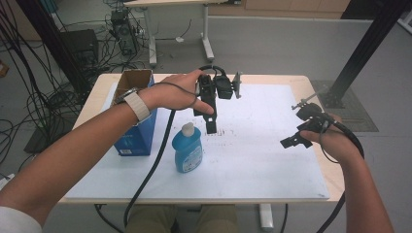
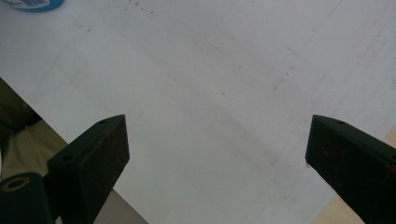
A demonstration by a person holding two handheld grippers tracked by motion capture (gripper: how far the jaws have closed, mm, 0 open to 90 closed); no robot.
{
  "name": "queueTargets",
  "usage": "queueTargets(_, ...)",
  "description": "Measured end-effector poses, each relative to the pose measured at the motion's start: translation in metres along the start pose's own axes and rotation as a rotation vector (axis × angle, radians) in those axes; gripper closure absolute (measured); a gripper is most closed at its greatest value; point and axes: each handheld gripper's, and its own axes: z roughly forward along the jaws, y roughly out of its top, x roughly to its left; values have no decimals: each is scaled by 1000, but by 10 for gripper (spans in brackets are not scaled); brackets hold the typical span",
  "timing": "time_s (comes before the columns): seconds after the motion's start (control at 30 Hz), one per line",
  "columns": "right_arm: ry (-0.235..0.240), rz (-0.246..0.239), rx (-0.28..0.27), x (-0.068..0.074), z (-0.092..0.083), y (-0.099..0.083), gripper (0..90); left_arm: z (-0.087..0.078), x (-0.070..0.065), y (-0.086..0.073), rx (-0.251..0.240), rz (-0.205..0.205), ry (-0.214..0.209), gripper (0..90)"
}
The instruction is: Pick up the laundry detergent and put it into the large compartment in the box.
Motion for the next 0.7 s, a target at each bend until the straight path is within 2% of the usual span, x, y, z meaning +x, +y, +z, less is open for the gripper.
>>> queueTargets(0.57,-2,-2,2,2,-1,0,60,-2,-4,0,4,-5,7,101)
queueTargets(0.7,-6,-7,0,3,-3,1,60,-3,-6,-3,-6,-19,19,99)
